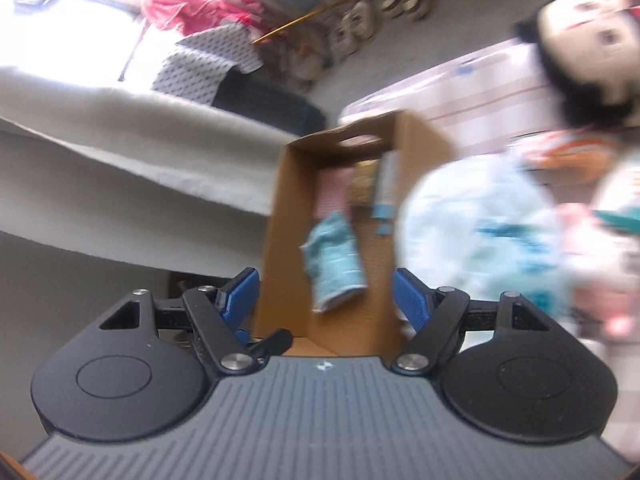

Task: Organize soft objects

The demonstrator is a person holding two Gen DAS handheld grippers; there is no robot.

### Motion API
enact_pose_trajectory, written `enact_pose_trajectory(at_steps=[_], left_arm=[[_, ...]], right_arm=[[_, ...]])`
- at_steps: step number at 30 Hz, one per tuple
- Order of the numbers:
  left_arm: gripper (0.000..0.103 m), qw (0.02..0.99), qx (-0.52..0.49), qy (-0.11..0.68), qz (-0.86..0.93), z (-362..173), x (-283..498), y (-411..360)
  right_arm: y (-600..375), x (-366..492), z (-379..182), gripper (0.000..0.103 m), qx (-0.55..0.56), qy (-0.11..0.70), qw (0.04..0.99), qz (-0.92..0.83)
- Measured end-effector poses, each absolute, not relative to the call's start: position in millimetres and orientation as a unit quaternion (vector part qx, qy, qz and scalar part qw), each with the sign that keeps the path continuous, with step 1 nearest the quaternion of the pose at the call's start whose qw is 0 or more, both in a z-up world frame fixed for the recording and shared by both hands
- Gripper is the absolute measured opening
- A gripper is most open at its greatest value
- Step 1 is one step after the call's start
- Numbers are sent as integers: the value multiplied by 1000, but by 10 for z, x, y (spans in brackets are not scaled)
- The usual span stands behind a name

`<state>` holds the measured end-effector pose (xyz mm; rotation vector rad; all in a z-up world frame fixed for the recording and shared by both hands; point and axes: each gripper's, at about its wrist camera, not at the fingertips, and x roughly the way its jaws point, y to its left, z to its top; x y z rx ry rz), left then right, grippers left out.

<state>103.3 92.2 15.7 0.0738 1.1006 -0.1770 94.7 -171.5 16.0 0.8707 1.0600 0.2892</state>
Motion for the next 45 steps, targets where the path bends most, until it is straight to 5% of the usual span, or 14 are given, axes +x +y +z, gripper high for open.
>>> enact_pose_trajectory(at_steps=[22,32,45], left_arm=[[81,801,123,557,-179,-659,525,-972],[80,785,161,577,-158,-994,251,-1075],[65,767,149,601,-166,-1364,89,-756]], right_arm=[[-3473,-66,-517,74,432,501,750,-1],[-3398,96,-968,74,432,551,712,45],[-2570,422,-1380,70,344,632,685,113]])
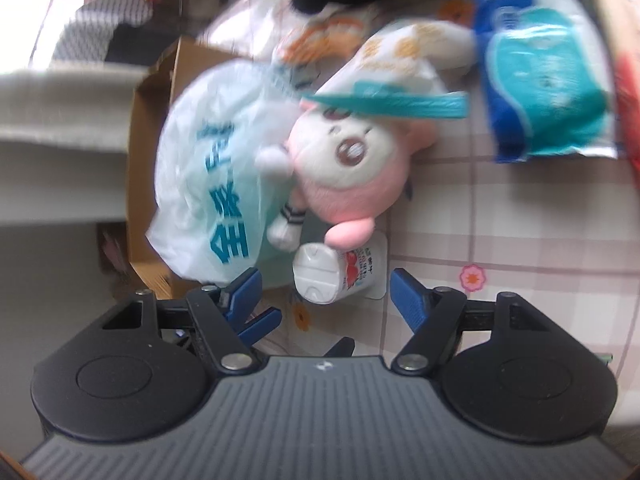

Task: Organize soft objects

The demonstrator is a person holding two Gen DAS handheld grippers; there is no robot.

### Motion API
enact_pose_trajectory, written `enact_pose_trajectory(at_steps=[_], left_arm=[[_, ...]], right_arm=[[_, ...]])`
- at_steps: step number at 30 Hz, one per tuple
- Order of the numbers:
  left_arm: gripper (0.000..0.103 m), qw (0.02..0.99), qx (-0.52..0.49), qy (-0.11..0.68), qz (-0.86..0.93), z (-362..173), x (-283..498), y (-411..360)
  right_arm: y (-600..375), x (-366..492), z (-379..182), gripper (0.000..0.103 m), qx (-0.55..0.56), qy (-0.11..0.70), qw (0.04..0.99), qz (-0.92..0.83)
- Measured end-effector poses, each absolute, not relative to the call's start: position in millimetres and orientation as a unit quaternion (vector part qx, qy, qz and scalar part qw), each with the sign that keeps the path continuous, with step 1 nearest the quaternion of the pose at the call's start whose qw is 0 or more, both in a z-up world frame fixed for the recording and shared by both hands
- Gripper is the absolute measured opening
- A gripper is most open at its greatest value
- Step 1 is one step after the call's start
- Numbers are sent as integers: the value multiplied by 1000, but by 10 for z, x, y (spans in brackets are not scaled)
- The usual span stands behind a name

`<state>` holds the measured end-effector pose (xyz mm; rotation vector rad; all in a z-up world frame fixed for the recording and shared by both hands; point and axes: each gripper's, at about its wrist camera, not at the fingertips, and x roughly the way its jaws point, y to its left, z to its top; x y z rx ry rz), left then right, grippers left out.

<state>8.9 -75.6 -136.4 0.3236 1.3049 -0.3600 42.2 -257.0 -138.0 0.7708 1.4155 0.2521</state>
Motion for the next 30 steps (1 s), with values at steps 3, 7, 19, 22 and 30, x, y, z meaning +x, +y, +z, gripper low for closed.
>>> enact_pose_trajectory(at_steps=[3,7,19,22,30], left_arm=[[65,767,146,604,-162,-1441,75,-645],[64,760,143,614,-157,-1548,98,-513],[65,741,117,647,-136,-1696,217,-280],[65,742,117,646,-137,-1699,229,-266],[66,741,120,646,-138,-1710,223,-299]], right_arm=[[-2324,549,-1405,69,292,645,694,130],[-2037,665,-1468,63,243,658,698,143],[-1654,801,-1551,51,170,675,709,111],[-1671,799,-1588,49,178,676,708,102],[-1694,764,-1586,50,180,675,710,93]])
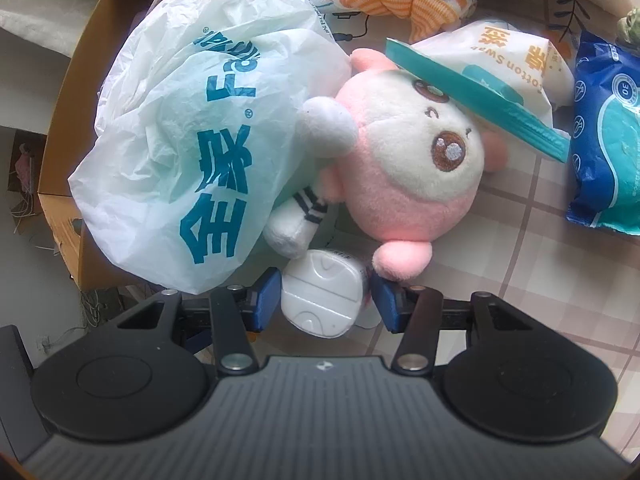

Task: Organize soft objects

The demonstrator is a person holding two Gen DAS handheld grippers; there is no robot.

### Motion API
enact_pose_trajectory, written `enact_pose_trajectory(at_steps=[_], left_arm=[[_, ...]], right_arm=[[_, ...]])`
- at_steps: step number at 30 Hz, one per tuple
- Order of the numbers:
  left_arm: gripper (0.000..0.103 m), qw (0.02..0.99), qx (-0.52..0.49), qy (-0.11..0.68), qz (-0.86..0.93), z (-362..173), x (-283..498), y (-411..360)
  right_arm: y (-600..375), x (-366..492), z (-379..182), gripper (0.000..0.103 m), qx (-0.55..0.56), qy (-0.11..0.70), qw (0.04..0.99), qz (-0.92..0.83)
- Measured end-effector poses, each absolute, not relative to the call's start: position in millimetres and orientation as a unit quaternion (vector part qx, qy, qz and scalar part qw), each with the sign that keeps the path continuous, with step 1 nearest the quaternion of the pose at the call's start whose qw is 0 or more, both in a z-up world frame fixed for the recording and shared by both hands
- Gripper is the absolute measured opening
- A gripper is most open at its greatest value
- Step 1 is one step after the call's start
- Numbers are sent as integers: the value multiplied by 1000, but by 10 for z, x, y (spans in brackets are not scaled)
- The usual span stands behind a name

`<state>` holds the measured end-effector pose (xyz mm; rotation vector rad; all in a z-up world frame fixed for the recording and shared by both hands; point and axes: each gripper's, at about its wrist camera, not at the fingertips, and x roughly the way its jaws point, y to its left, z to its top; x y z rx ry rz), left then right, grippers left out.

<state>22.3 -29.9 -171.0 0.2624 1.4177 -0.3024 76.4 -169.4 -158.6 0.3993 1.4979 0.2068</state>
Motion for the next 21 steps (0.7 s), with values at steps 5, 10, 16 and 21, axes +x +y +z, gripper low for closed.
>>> enact_pose_trajectory(at_steps=[5,10,16,21], left_arm=[[68,737,123,650,-138,-1754,223,-324],[68,741,126,646,-135,-1732,203,-344],[68,745,124,639,-144,-1711,165,-387],[68,748,123,632,-161,-1674,127,-509]], right_arm=[[-1611,805,-1587,54,167,678,709,95],[-1607,790,-1608,49,173,672,714,95],[-1937,625,-1671,48,241,652,710,111],[-2441,416,-1900,48,376,626,671,128]])
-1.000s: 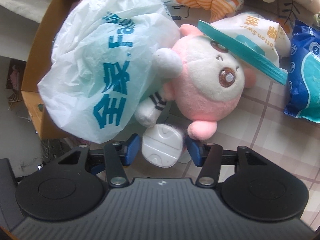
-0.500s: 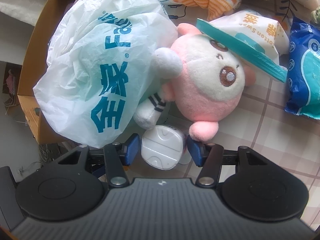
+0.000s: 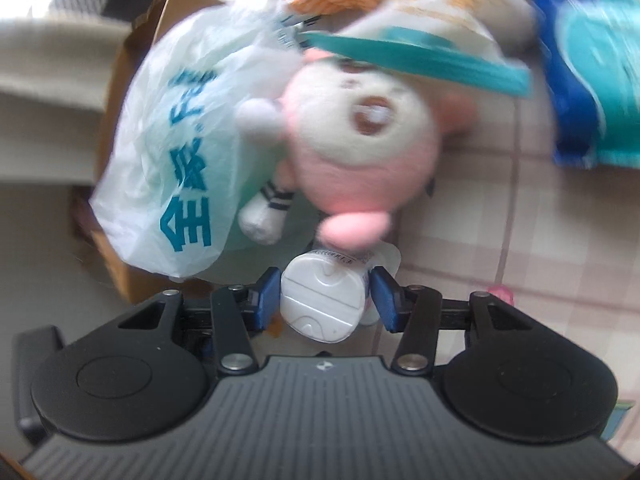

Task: Organize soft objects

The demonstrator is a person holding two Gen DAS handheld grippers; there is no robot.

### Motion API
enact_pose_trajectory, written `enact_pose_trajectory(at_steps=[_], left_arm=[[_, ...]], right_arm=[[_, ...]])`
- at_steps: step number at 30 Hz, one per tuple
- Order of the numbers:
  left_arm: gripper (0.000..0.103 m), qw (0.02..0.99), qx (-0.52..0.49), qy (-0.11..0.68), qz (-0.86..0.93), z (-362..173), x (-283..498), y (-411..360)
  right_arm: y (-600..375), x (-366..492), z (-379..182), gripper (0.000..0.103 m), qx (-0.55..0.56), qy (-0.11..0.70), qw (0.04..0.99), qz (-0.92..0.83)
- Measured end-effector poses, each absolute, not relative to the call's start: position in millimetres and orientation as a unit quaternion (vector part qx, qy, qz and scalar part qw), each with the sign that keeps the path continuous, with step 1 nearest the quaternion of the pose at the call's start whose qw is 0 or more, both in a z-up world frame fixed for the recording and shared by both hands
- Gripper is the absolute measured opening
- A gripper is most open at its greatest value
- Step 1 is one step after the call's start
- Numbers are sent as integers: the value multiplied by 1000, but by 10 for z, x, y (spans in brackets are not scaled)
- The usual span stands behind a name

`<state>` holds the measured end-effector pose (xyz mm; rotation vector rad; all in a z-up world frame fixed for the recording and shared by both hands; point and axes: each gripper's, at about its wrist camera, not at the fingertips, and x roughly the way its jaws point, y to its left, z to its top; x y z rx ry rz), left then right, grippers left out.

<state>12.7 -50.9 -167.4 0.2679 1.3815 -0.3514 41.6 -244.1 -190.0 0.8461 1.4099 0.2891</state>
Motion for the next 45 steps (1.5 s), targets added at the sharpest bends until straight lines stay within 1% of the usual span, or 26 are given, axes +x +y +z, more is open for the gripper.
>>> enact_pose_trajectory(at_steps=[3,6,15,19,28,34,37,43,45], left_arm=[[68,752,124,625,-171,-1641,100,-600],[68,755,127,618,-179,-1606,71,-684],[68,762,132,598,-209,-1466,22,-912],[66,761,134,596,-219,-1436,15,-1006],[65,758,127,595,-237,-1452,33,-1077],[64,748,108,608,-243,-1486,65,-1079],[62,734,91,627,-244,-1551,99,-1064],[60,700,35,668,-251,-1713,188,-1016],[60,690,22,676,-258,-1758,206,-1022]], right_arm=[[-2702,286,-2073,48,447,612,639,131],[-2862,192,-2139,49,472,603,630,130],[-3127,-15,-2140,49,473,609,624,130],[-3222,-158,-2120,53,472,612,624,120],[-3459,-260,-2076,53,442,618,647,62],[-3452,-93,-1905,54,440,611,654,75],[-3332,60,-1862,54,426,617,656,93],[-3121,299,-2026,54,411,652,630,94],[-3068,345,-2079,52,402,664,624,90]])
